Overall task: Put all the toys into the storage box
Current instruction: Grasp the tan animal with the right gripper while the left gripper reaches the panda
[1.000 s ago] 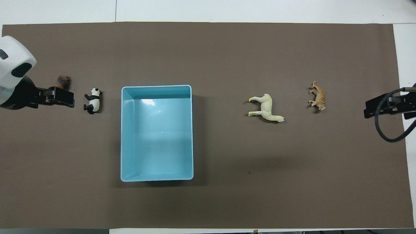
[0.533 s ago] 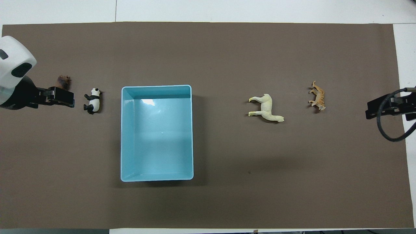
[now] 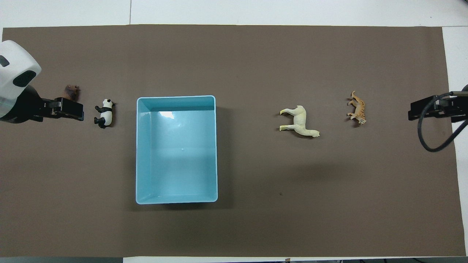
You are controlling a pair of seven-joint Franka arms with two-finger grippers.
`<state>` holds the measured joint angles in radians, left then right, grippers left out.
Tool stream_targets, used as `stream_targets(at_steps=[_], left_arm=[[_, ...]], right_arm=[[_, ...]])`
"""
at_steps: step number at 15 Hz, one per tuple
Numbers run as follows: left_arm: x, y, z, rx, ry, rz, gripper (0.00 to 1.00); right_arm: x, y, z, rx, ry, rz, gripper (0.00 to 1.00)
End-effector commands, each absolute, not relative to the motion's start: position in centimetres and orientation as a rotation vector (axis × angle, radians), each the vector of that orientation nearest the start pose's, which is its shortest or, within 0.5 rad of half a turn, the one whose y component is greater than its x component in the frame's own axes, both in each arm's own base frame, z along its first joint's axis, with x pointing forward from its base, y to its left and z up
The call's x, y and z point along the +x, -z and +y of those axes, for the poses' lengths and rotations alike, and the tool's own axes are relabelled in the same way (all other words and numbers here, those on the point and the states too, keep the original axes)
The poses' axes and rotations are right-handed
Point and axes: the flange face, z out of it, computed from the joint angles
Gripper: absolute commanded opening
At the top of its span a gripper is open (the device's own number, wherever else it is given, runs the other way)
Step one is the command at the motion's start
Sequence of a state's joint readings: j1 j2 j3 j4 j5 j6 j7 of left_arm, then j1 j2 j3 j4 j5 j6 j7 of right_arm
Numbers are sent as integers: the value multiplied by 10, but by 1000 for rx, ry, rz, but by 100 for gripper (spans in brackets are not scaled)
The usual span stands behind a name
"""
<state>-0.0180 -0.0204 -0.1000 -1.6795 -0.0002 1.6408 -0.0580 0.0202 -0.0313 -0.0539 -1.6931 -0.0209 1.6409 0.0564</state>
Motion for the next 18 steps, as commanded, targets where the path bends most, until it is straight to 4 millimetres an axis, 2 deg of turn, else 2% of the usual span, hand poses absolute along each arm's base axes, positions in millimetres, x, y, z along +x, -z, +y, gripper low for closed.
stream_targets(at_steps=[1,4,6,8,9,12,14,15,18], left_arm=[[538,-590,-59,-3117,-31,81,100],[531,-570,-51,-3115,-5,75,100],[531,-552,-41,-3116,61,42,100],[536,-526,-29,-3118,56,17,100],[541,-506,-26,-3120,51,9,100],[551,-434,-23,-3127,99,3,100],[559,-396,-11,-3132,138,-29,100],[564,-380,-9,-3135,140,-31,100],[573,-355,-2,-3135,175,-46,100]], right_arm=[[556,-552,-21,-3155,27,134,100],[595,-492,-21,-3159,73,142,100],[608,-460,-19,-3157,141,134,100],[618,-428,-11,-3154,192,121,100],[622,-415,-8,-3152,224,115,100],[629,-387,-4,-3153,225,110,100],[633,-368,-4,-3154,222,108,100],[631,-355,-5,-3156,198,110,100],[620,-327,-9,-3157,164,125,100]])
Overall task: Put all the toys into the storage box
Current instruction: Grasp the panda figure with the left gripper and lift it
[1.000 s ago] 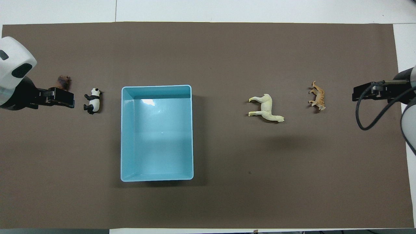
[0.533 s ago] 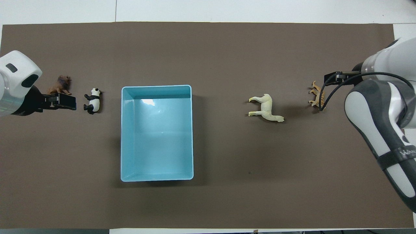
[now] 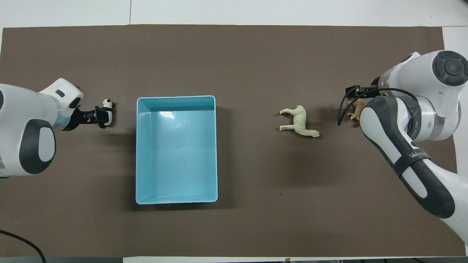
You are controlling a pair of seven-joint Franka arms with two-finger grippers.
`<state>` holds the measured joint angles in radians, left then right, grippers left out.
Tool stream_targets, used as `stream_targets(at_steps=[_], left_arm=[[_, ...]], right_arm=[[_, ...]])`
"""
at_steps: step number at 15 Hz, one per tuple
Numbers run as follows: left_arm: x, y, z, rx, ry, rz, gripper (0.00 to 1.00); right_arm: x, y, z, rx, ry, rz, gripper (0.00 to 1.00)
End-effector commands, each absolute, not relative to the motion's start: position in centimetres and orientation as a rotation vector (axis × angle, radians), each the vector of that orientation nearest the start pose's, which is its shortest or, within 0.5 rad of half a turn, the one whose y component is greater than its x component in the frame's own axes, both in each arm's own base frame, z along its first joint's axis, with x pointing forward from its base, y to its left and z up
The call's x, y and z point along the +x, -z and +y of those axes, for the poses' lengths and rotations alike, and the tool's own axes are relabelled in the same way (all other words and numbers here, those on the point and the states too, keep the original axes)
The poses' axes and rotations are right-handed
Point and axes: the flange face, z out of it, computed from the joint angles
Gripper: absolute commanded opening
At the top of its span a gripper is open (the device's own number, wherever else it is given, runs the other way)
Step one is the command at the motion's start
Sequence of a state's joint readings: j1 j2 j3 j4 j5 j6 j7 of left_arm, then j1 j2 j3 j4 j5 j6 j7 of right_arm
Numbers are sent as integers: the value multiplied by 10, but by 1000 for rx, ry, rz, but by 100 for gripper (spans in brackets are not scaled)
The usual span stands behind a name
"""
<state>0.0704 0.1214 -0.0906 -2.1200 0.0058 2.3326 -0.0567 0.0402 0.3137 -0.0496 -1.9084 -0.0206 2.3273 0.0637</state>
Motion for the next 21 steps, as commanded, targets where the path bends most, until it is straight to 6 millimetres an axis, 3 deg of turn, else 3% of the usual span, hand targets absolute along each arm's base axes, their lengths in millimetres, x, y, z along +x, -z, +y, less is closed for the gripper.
stream_targets(at_steps=[1,5,8,12,17,19,21], left_arm=[[576,-342,1,-3136,170,-52,100],[582,-311,-5,-3143,166,-35,100],[589,-308,-4,-3140,200,-32,100],[592,-293,-7,-3144,215,-28,100],[594,-291,-5,-3144,224,-28,100],[594,-291,-6,-3144,227,-28,93],[593,-290,-7,-3145,217,-26,68]], right_arm=[[615,-322,-11,-3159,149,116,100],[614,-315,-10,-3163,172,20,100],[617,-299,-8,-3161,197,30,100],[619,-295,-11,-3161,202,56,100],[614,-287,-15,-3163,175,64,100],[614,-287,-15,-3163,175,64,90],[612,-284,-18,-3163,166,71,70]])
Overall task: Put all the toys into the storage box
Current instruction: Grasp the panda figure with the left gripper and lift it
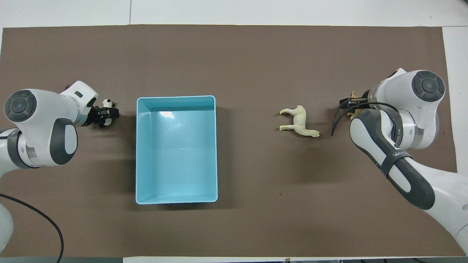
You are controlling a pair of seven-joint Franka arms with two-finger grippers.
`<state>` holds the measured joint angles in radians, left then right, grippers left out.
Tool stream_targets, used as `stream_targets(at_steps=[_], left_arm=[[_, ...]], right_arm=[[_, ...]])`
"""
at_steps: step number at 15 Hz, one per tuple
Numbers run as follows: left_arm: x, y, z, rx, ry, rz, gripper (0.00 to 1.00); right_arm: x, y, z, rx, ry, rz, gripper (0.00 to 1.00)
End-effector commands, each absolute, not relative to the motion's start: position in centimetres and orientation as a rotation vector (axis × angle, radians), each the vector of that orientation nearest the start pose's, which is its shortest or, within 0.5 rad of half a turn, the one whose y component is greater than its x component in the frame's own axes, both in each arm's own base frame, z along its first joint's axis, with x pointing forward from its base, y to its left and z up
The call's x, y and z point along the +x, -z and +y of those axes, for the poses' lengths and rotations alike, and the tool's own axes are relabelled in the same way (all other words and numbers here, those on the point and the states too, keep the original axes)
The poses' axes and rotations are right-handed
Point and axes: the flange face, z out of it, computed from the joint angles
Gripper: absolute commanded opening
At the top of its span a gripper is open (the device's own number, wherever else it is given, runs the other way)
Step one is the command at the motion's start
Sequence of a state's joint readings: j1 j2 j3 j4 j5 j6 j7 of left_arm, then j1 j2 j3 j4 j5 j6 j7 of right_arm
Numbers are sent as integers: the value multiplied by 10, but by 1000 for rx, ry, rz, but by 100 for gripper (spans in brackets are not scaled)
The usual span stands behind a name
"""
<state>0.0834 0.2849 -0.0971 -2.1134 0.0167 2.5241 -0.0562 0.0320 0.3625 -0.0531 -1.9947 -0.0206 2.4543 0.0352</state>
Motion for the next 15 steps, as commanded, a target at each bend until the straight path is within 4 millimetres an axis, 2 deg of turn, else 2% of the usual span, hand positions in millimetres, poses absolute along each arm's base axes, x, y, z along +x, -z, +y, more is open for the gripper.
stream_targets(at_steps=[1,3,5,8,10,12,15], left_arm=[[593,-290,-7,-3145,210,-28,57],[592,-288,-8,-3146,198,-35,36],[592,-288,-14,-3147,183,-28,31],[597,-296,-13,-3147,176,-39,31],[609,-318,-16,-3147,125,-46,31],[621,-350,-18,-3143,51,-98,31],[622,-410,-45,-3128,-54,-184,31]], right_arm=[[612,-284,-18,-3163,173,71,55],[612,-283,-18,-3161,197,73,29],[612,-283,-17,-3161,197,68,0],[613,-285,-12,-3160,202,51,0],[614,-287,-10,-3161,202,46,0],[619,-293,-8,-3161,217,42,0],[625,-312,-4,-3162,217,30,0]])
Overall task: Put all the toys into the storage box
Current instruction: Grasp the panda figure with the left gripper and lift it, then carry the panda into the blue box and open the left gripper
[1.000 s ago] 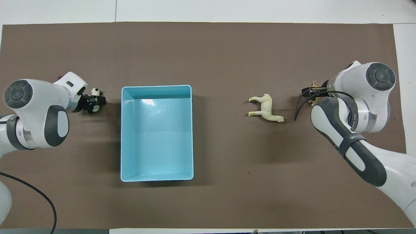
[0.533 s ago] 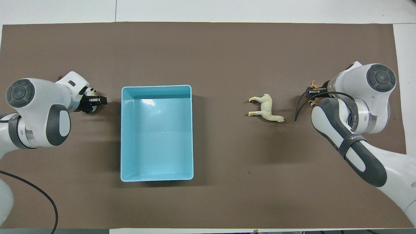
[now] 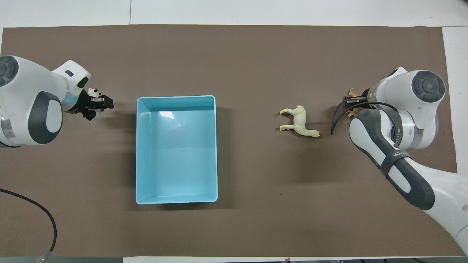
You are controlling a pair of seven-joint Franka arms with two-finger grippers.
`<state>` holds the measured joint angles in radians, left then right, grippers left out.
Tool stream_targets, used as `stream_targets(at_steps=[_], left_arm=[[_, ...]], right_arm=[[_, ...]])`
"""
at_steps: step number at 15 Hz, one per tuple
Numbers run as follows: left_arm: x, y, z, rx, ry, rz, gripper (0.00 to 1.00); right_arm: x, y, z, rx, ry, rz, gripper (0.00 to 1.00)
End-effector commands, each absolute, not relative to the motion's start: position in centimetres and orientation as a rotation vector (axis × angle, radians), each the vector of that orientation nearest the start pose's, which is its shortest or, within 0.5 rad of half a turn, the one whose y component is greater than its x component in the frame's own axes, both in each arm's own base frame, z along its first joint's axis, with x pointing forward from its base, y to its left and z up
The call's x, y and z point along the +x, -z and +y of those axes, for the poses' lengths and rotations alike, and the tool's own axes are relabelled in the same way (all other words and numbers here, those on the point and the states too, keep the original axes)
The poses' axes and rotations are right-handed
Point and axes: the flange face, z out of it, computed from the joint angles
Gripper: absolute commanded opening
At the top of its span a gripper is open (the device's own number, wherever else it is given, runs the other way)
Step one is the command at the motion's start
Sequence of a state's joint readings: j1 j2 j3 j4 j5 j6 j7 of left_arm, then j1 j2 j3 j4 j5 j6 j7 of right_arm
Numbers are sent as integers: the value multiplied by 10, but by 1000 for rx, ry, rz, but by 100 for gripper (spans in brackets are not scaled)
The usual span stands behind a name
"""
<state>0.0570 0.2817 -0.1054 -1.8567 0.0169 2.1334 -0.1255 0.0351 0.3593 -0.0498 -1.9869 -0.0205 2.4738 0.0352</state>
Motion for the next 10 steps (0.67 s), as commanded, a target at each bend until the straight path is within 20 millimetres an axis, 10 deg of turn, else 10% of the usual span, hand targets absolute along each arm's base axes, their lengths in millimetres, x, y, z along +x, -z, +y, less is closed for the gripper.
stream_targets(at_steps=[1,8,9,10], left_arm=[[618,-429,-64,-3116,-90,-216,31],[528,-434,-240,-2992,-191,-486,33],[509,-424,-248,-2973,-216,-463,51],[495,-417,-251,-2969,-229,-424,100]], right_arm=[[629,-321,-4,-3162,219,30,0],[627,-400,19,-3150,258,-40,0],[625,-412,27,-3139,264,-42,0],[623,-423,34,-3136,251,-53,0]])
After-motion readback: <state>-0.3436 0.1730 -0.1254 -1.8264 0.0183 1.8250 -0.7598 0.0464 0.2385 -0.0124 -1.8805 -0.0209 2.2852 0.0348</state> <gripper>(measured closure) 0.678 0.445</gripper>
